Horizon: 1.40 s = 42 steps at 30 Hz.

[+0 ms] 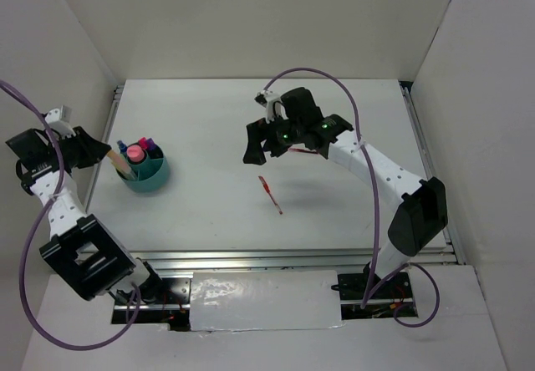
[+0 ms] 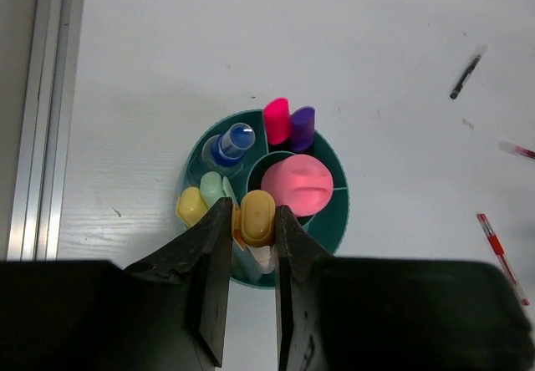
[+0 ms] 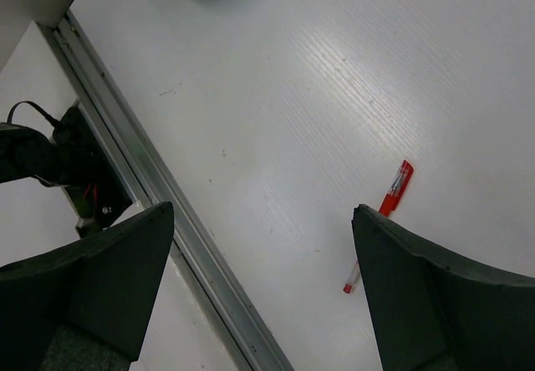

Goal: Sort the stationery into containers
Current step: Place the pen in the storage box.

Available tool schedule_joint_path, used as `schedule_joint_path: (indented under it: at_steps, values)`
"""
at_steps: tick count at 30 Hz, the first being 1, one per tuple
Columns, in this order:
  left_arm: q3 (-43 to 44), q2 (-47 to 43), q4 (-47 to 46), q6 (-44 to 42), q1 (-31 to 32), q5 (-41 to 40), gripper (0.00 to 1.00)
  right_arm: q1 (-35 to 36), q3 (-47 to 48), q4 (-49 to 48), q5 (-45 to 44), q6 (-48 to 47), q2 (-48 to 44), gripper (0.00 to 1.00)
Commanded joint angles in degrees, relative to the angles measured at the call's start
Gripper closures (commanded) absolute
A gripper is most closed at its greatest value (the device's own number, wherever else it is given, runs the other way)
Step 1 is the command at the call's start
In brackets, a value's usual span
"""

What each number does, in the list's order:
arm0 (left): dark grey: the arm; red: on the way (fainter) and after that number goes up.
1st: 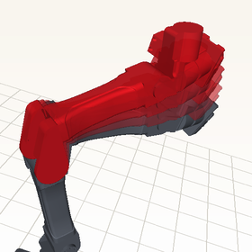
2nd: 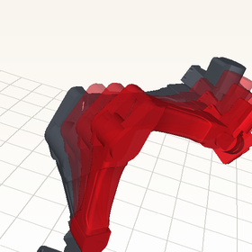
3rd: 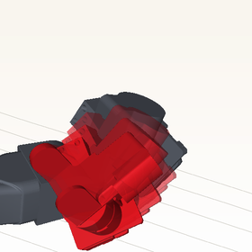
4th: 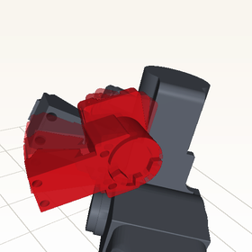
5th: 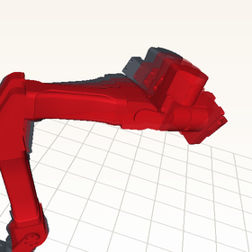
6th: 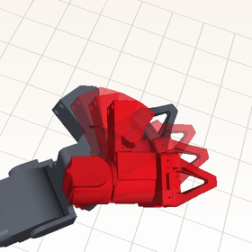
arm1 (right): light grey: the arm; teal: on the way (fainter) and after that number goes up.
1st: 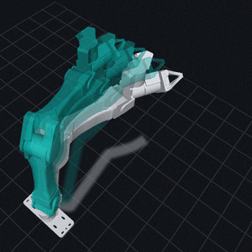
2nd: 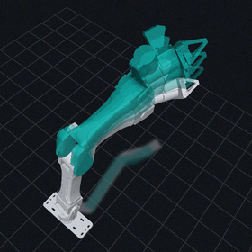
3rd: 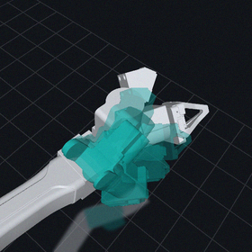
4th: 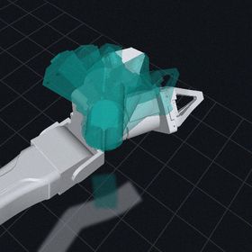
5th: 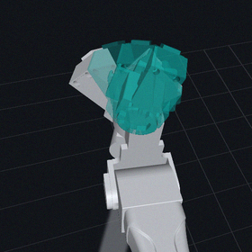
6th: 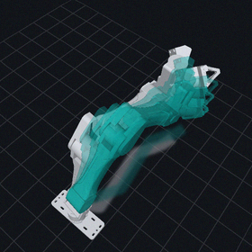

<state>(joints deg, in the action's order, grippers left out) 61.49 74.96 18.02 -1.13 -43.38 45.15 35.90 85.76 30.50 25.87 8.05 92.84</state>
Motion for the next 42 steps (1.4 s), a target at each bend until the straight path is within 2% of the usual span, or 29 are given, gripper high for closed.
schedule_joint_path:
  at_steps: [1,11,14,15,18,22,25,27,29,30,33,36,38,42]
  values:
    - [-0.85,1.85,-4.75,-0.28,-0.22,0.12,0.94,-0.74,-0.41,-0.35,1.20,0.12,-0.46,0.07]
    - [-3.04,3.61,-7.65,2.97,0.22,1.44,0.89,-1.53,0.20,0.17,2.43,0.38,0.68,0.07]
    - [-4.01,3.27,-8.26,2.88,0.57,1.17,0.85,-1.71,0.46,0.35,2.43,0.38,1.03,0.07]
    - [-4.28,2.92,-8.61,2.71,0.66,1.00,0.79,-1.71,0.46,0.44,2.52,0.38,1.20,0.07]
    - [-5.24,2.65,-9.58,2.36,0.66,0.56,0.73,-1.89,0.47,0.26,2.26,0.38,1.21,0.07]
    - [-5.68,3.35,-9.67,2.36,0.75,0.82,0.69,-2.15,0.29,0.35,2.34,0.38,1.73,0.07]
    - [-6.47,3.44,-9.94,2.09,0.75,1.00,0.61,-2.41,0.38,0.44,2.26,0.47,1.91,0.06]
    - [-6.48,3.35,-9.50,1.92,0.66,1.08,0.49,-2.59,0.20,0.52,1.91,0.56,2.00,0.06]
    - [-6.48,3.18,-9.14,1.83,0.75,0.91,0.43,-2.59,-0.06,0.35,1.64,0.56,2.00,0.06]
    - [-6.39,2.92,-8.97,1.92,0.75,0.82,0.36,-2.68,-0.24,0.35,1.21,0.56,2.08,0.06]
    - [-6.04,1.60,-8.88,2.18,0.57,0.47,0.32,-2.59,-0.50,0.61,-1.42,0.47,2.26,0.06]
    - [-5.25,-1.12,-9.23,1.92,0.66,-0.14,0.28,-2.50,-0.85,1.58,-5.81,0.12,2.78,0.09]
    - [-4.72,-3.92,-10.46,2.00,0.66,-1.11,0.21,-2.15,-0.85,2.98,-7.58,-0.84,4.10,0.15]
    - [-3.49,-7.54,-11.43,-0.17,1.62,-4.09,0.18,-1.01,-0.76,5.79,-11.09,-2.60,7.53,0.28]
